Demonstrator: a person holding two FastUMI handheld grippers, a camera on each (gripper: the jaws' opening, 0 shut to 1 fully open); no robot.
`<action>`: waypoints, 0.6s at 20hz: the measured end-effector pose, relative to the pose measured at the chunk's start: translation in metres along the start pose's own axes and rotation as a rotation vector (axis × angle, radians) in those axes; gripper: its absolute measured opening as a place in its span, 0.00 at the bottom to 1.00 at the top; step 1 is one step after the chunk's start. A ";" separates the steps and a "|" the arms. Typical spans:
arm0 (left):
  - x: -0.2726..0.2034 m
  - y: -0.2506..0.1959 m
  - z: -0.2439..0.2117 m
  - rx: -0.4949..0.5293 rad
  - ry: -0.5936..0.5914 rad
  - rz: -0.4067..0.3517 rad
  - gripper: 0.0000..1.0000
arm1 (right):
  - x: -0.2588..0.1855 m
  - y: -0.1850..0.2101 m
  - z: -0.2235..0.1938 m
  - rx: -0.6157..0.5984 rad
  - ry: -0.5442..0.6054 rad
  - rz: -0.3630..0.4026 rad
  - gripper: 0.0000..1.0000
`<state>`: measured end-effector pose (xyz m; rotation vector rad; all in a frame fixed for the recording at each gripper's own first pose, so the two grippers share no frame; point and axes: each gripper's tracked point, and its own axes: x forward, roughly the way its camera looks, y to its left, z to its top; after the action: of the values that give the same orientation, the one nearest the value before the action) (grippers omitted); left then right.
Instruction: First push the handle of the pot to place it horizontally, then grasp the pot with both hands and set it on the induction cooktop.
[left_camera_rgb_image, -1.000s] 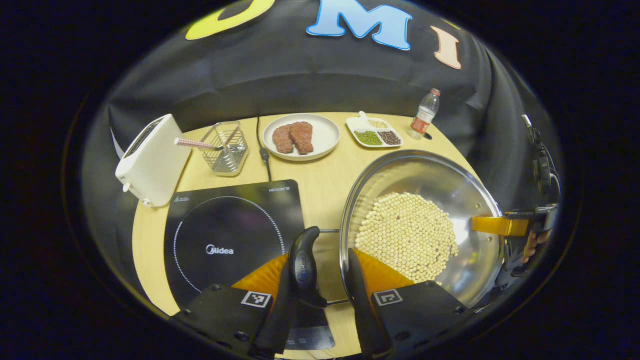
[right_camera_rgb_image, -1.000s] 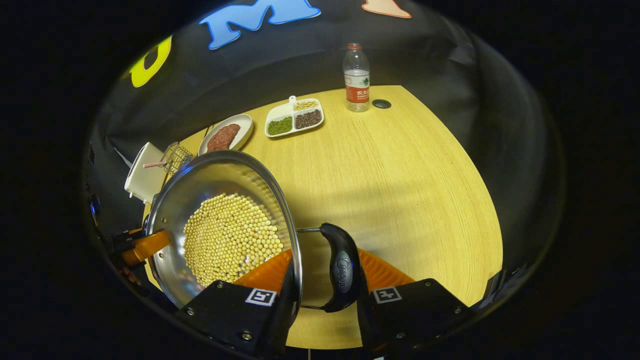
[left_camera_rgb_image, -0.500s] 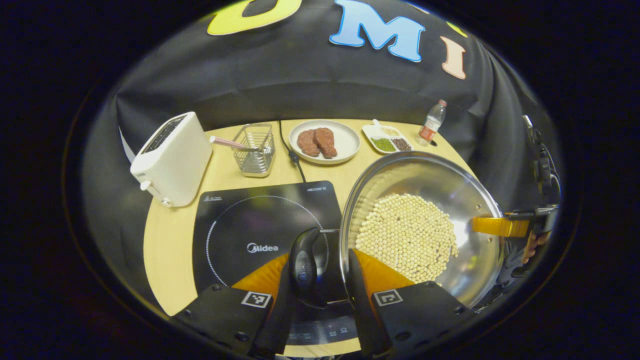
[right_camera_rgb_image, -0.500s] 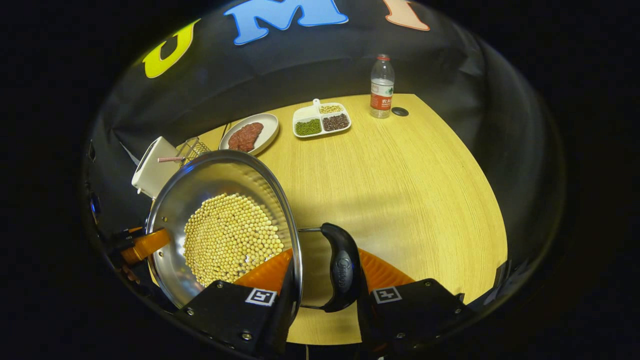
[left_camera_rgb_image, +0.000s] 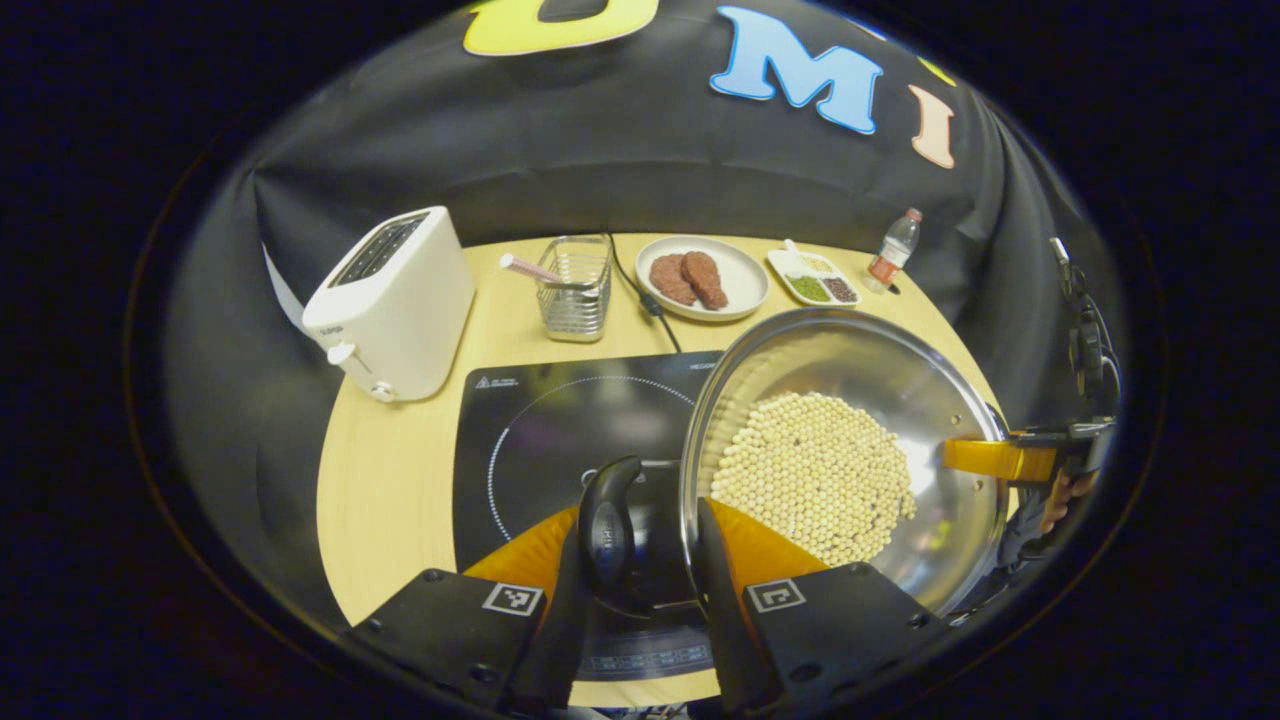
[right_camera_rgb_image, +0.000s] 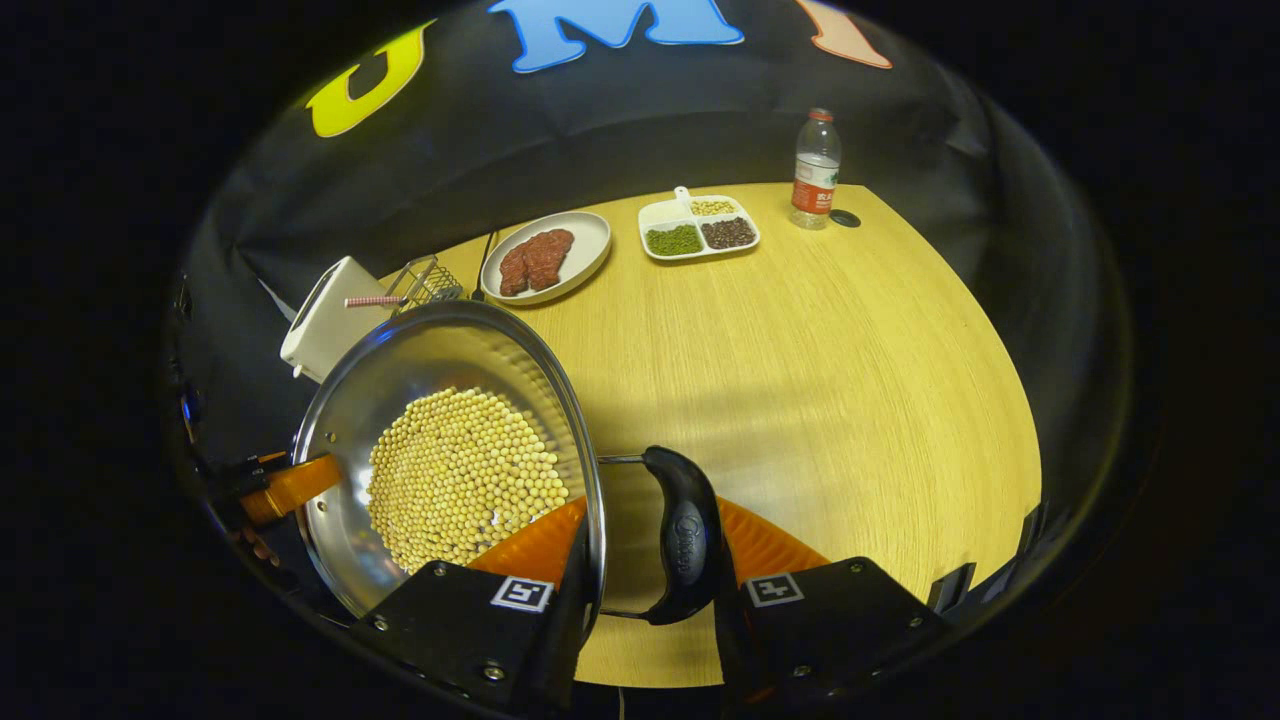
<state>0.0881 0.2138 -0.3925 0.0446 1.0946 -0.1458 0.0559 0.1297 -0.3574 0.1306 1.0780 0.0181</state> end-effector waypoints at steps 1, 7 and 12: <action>0.001 0.007 -0.001 -0.007 0.000 0.003 0.60 | 0.002 0.006 0.000 -0.008 0.003 0.002 0.55; -0.008 0.043 0.001 -0.025 -0.002 0.027 0.57 | 0.018 0.042 0.005 -0.029 0.019 0.019 0.55; -0.008 0.074 0.004 -0.039 -0.004 0.046 0.57 | 0.029 0.070 0.009 -0.039 0.030 0.030 0.55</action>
<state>0.0986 0.2870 -0.3866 0.0350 1.0908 -0.0833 0.0810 0.2003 -0.3710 0.1114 1.1053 0.0678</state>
